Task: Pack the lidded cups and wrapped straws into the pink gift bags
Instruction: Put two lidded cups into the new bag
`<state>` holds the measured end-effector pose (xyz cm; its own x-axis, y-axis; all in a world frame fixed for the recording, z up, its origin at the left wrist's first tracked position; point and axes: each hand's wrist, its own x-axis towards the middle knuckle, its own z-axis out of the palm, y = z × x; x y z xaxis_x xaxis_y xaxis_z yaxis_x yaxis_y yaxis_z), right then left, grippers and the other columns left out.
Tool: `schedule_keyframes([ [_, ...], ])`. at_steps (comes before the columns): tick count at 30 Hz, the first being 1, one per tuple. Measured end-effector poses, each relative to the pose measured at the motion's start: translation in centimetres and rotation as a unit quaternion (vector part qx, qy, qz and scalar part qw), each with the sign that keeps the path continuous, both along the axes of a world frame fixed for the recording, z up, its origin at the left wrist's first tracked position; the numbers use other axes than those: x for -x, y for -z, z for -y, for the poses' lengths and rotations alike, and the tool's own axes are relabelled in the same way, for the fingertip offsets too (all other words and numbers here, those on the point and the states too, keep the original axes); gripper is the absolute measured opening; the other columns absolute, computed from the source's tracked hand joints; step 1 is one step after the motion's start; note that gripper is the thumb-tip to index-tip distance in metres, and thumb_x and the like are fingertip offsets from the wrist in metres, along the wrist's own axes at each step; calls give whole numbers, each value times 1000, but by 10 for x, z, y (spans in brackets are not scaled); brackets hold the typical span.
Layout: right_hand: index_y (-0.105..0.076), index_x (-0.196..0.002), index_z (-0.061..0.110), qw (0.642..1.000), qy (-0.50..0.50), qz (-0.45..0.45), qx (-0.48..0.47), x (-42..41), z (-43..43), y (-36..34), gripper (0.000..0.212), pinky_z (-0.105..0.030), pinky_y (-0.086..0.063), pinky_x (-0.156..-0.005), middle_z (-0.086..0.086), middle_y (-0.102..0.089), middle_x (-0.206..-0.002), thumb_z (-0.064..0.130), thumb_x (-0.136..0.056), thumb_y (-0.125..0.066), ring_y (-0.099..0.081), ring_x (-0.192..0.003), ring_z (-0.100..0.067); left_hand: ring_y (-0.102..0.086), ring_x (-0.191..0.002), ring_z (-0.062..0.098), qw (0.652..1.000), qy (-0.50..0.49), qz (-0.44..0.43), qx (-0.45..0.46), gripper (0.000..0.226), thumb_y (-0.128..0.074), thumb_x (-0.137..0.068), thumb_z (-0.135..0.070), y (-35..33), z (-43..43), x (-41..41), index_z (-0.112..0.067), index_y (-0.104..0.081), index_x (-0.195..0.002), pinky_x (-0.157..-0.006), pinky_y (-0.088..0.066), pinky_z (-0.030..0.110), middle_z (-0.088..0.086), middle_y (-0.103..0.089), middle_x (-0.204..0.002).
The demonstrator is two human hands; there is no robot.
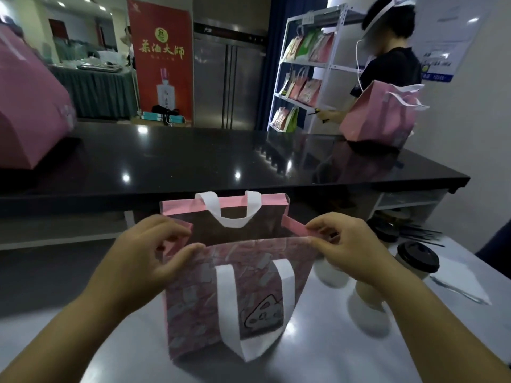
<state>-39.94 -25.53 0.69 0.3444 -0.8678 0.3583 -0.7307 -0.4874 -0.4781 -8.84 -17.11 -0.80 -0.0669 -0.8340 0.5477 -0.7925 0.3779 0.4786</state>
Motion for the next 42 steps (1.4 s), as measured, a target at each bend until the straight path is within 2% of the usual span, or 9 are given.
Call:
schedule_keyframes([
  [8, -66, -99, 32, 998, -60, 14, -5, 57, 9, -15, 24, -16, -49, -71, 18, -64, -89, 41, -77, -69, -60, -84, 4, -56, -77, 9, 992, -77, 86, 51, 37, -57, -83, -51, -29, -1, 52, -17, -65, -94, -64, -52, 29, -5, -58, -91],
  [16, -61, -109, 32, 992, -27, -117, -25, 145, 33, 2, 34, -31, -50, -80, 19, -58, -96, 49, -80, -64, -56, -91, -3, -60, -74, 10, 981, 27, 184, 47, 38, -44, -83, -49, -49, 11, 185, -20, -68, -91, -57, -55, 29, -4, -65, -88],
  [19, -52, -118, 34, 975, 5, -214, -54, 173, 46, 17, 44, -29, -46, -76, 15, -50, -102, 54, -81, -61, -49, -92, -8, -62, -71, 15, 977, 48, 206, 42, 36, -49, -82, -48, -34, 21, 223, -18, -69, -90, -52, -54, 33, -3, -66, -87],
  [23, -35, -134, 34, 958, 20, -262, -116, 192, 64, 40, 72, -38, -46, -90, 3, -42, -127, 62, -74, -63, -42, -117, -22, -63, -68, 18, 972, 45, 231, 13, 25, -66, -79, -41, -4, 36, 255, -19, -70, -87, -48, -51, 32, -3, -67, -83],
  [26, -24, -141, 33, 948, 9, -286, -141, 194, 71, 60, 83, -41, -43, -94, -2, -38, -136, 63, -74, -62, -36, -124, -27, -64, -76, 18, 967, 36, 251, -23, 27, -65, -79, -43, 18, 46, 264, -21, -69, -93, -54, -51, 31, -4, -67, -89],
  [29, -28, -140, 32, 938, 10, -315, -141, 193, 76, 75, 71, -40, -41, -90, -5, -39, -134, 58, -80, -57, -33, -121, -30, -61, -88, 17, 967, 22, 248, -56, 34, -53, -85, -50, 36, 51, 266, -25, -64, -104, -65, -51, 32, -6, -63, -100],
  [34, -38, -128, 35, 948, 16, -295, -120, 191, 78, 74, 62, -38, -43, -83, -4, -41, -116, 58, -75, -59, -37, -111, -31, -56, -97, 11, 963, 25, 255, -81, 39, -42, -88, -55, 47, 49, 268, -30, -57, -113, -73, -49, 27, -12, -58, -110],
  [39, -35, -133, 39, 976, 4, -215, -27, 179, 74, 39, 68, -31, -38, -79, 2, -37, -115, 65, -72, -50, -32, -106, -22, -64, -78, 12, 975, 39, 212, -46, 28, -58, -83, -48, 10, 41, 263, -25, -68, -94, -58, -53, 28, -10, -66, -92],
  [42, -41, -130, 37, 989, -10, -135, 63, 162, 69, 5, 70, -30, -37, -80, 4, -36, -112, 66, -67, -51, -30, -104, -18, -63, -72, 12, 981, 28, 190, -6, 32, -52, -81, -50, -18, 36, 250, -24, -69, -89, -54, -54, 33, -10, -65, -87],
])
